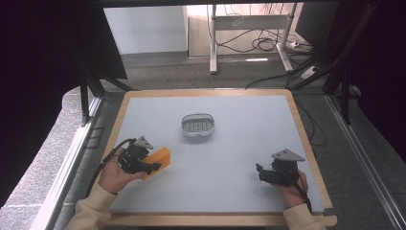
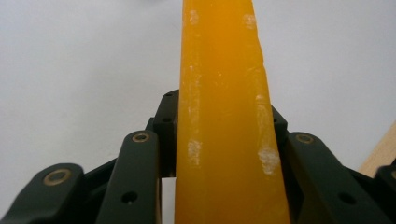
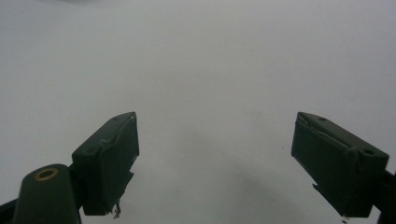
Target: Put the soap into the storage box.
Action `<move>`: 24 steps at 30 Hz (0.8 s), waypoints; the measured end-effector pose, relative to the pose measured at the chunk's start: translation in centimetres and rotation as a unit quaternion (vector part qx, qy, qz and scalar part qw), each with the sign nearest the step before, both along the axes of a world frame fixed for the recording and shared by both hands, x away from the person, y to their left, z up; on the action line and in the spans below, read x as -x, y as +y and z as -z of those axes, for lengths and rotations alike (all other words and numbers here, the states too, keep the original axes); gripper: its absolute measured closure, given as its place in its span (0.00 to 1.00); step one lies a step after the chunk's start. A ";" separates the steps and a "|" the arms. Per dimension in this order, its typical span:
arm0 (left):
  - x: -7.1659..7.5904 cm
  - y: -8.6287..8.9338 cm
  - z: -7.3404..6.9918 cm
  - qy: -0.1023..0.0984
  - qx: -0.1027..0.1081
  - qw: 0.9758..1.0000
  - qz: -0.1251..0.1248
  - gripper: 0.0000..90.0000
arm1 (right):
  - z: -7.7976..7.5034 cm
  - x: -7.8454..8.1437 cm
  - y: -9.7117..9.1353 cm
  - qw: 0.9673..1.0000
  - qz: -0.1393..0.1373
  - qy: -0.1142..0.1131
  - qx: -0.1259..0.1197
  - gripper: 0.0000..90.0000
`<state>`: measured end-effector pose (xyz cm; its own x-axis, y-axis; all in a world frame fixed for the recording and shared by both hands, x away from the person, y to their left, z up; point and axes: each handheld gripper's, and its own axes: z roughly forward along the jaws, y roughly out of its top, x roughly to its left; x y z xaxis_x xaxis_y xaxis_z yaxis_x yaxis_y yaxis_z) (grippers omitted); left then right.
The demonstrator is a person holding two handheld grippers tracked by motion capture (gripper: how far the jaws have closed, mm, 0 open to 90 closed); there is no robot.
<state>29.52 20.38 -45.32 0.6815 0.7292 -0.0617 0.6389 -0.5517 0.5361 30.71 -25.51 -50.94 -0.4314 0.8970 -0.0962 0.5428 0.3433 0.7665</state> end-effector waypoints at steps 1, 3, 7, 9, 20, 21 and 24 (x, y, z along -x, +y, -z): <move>-0.1 0.1 -0.1 -0.001 0.000 1.000 0.002 0.69 | 0.0 0.0 0.0 1.000 -0.001 0.001 0.000 0.17; -0.2 0.1 -0.3 -0.008 0.002 1.000 0.002 0.69 | 0.1 0.0 0.0 1.000 -0.002 0.000 0.000 0.17; -0.5 0.1 -0.7 -0.013 0.001 1.000 0.004 0.69 | -0.1 0.1 0.0 1.000 -0.014 -0.010 -0.010 0.17; -0.7 0.1 -0.9 -0.015 0.000 1.000 0.004 0.69 | -0.1 0.1 0.1 1.000 -0.014 -0.010 -0.008 0.17; -1.2 -0.1 -1.8 -0.028 -0.007 1.000 0.007 0.69 | 0.0 0.1 0.0 1.000 -0.012 -0.009 -0.008 0.17; -1.3 -0.1 -1.9 -0.027 -0.006 1.000 0.007 0.69 | 0.0 0.1 0.0 1.000 -0.012 -0.009 -0.007 0.17; -1.4 -0.3 -2.2 -0.030 -0.009 0.999 0.010 0.69 | 0.0 0.1 0.0 1.000 -0.013 -0.011 -0.010 0.17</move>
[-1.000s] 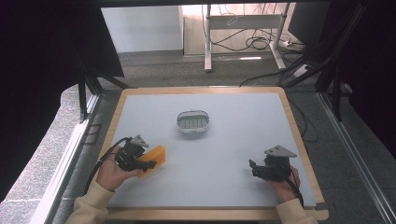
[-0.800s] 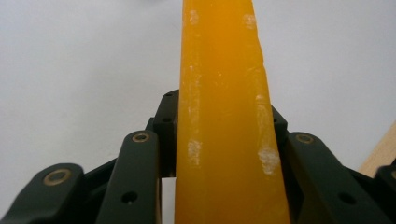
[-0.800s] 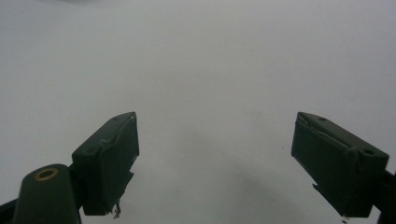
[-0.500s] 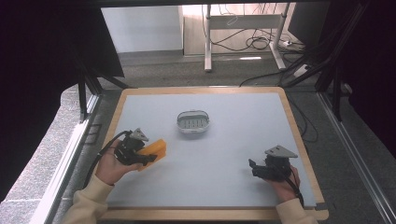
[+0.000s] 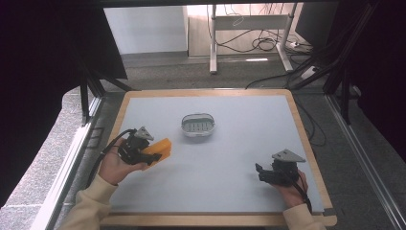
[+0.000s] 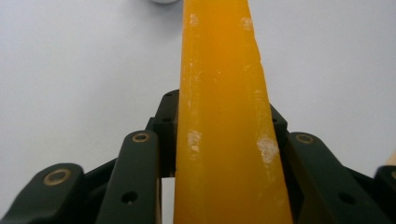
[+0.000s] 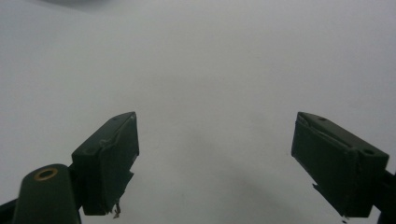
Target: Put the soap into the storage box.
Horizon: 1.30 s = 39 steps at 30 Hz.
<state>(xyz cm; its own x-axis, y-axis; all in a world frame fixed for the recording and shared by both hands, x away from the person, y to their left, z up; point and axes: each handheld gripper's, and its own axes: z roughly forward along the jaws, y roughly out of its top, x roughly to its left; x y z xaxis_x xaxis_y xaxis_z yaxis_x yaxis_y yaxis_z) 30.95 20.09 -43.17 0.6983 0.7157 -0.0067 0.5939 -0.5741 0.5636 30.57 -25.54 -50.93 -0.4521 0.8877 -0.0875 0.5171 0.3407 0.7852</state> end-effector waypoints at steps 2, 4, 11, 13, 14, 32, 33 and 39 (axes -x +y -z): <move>-0.1 -0.1 -0.2 -0.002 0.001 1.000 -0.001 0.69 | 0.0 0.0 0.0 1.000 -0.001 0.000 0.000 0.17; -0.2 -0.2 -0.3 -0.003 0.000 1.000 0.001 0.69 | 0.0 0.0 0.0 1.000 -0.002 0.000 0.001 0.17; -0.5 -0.4 -0.7 -0.006 -0.004 1.000 0.005 0.69 | 0.0 0.0 0.0 1.000 -0.001 0.000 0.001 0.17; -0.6 -0.5 -0.8 -0.005 -0.004 1.000 0.006 0.69 | 0.0 0.0 0.0 1.000 -0.001 0.000 0.001 0.17; -0.6 -0.5 -0.9 -0.006 -0.004 1.000 0.007 0.69 | 0.0 0.0 0.0 1.000 -0.001 0.000 0.001 0.17; -1.6 -0.7 -1.4 -0.007 -0.007 1.000 0.009 0.69 | 0.0 0.0 -0.1 1.000 0.001 0.000 0.001 0.17; -1.7 -0.7 -1.5 -0.007 -0.007 1.000 0.009 0.69 | 0.0 0.0 -0.1 1.000 0.001 0.000 0.002 0.17; -2.1 -0.7 -1.5 -0.009 -0.013 1.000 0.011 0.69 | 0.0 0.0 -0.1 1.000 0.002 0.000 0.002 0.17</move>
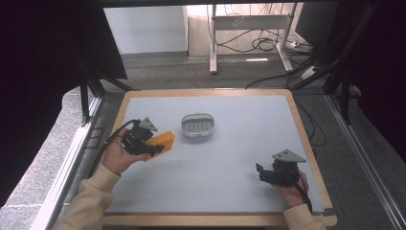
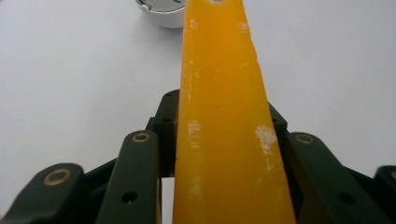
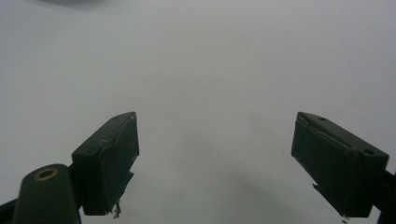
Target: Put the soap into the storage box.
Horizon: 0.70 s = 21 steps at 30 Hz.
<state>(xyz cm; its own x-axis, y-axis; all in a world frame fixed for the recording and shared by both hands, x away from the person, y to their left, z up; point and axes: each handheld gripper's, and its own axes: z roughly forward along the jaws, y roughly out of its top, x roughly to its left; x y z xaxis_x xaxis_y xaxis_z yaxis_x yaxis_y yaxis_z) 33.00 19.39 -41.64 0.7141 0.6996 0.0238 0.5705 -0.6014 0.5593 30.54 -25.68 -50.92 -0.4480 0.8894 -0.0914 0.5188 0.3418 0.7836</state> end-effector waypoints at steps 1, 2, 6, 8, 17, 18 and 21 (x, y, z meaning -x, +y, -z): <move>-0.1 0.0 0.0 0.000 0.001 1.000 -0.001 0.69 | 0.0 0.0 0.0 1.000 0.001 0.000 0.000 0.17; -0.2 0.0 0.0 -0.001 0.002 1.000 0.000 0.69 | 0.0 0.0 0.0 1.000 0.001 0.000 0.001 0.17; -0.6 -0.1 0.0 0.001 0.005 1.000 0.005 0.69 | 0.0 0.0 0.0 1.000 0.003 0.001 0.002 0.17; -0.8 -0.2 -0.1 0.001 0.003 1.000 0.006 0.69 | 0.0 0.0 0.0 1.000 0.003 0.001 0.003 0.17; -1.6 -0.7 -0.3 -0.002 0.002 1.000 0.008 0.69 | 0.1 0.0 0.0 1.000 0.004 0.001 0.004 0.17; -1.7 -0.7 -0.3 -0.003 0.001 1.000 0.010 0.69 | 0.1 0.0 -0.1 1.000 0.005 0.001 0.004 0.17; -1.9 -0.7 -0.5 -0.002 0.002 1.000 0.012 0.69 | 0.1 0.0 -0.1 1.000 0.005 0.001 0.004 0.17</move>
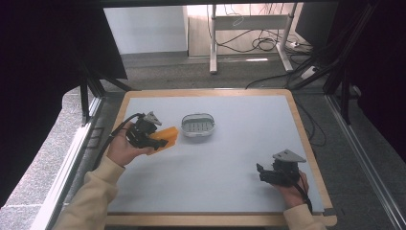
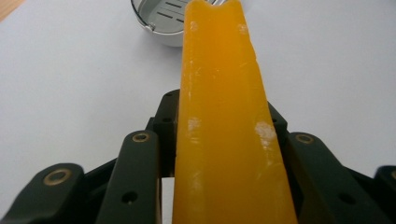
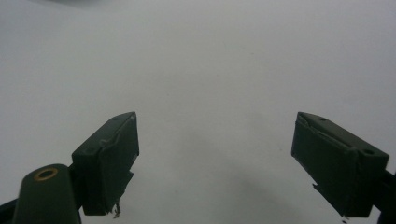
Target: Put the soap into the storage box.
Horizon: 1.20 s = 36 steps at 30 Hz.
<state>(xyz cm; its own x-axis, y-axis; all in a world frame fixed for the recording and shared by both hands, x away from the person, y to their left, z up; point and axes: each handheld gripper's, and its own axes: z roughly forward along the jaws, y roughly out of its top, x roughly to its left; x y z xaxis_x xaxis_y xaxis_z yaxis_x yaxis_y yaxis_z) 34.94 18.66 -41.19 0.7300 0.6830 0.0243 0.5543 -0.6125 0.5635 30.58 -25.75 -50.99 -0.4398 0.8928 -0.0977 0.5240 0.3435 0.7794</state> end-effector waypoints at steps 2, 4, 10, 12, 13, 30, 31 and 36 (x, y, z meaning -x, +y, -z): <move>-0.1 -0.1 0.0 0.004 0.005 1.000 0.001 0.69 | 0.0 0.0 0.0 1.000 0.000 0.000 -0.001 0.17; -0.2 -0.1 -0.1 0.008 0.010 1.000 0.006 0.69 | 0.0 0.0 0.0 1.000 0.001 0.001 -0.001 0.17; -0.8 -0.3 -0.3 0.003 0.010 1.000 0.006 0.69 | 0.0 0.0 0.0 1.000 0.001 0.001 -0.001 0.17; -0.9 -0.3 -0.4 0.002 0.007 1.000 0.007 0.69 | 0.0 0.0 0.0 1.000 0.001 0.001 -0.001 0.17; -1.0 -0.4 -0.4 0.003 0.009 1.000 0.006 0.69 | 0.0 0.0 0.0 1.000 0.002 0.001 -0.001 0.17; -2.2 -1.1 -1.4 -0.006 0.012 1.000 0.015 0.69 | 0.0 0.0 -0.1 1.000 0.003 0.001 -0.003 0.17; -2.3 -1.2 -1.5 -0.006 0.011 1.000 0.016 0.69 | 0.0 0.0 -0.1 1.000 0.002 0.001 -0.003 0.17; -2.5 -1.7 -1.8 -0.010 0.010 1.000 0.021 0.69 | 0.0 0.0 -0.1 1.000 0.003 0.002 -0.002 0.17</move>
<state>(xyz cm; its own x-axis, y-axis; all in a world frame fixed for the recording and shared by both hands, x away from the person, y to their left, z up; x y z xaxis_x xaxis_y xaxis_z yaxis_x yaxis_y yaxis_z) 37.45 16.96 -39.36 0.7574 0.6524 0.0257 0.5173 -0.6237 0.5860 30.59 -25.85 -50.98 -0.4356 0.8954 -0.0921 0.5285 0.3373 0.7790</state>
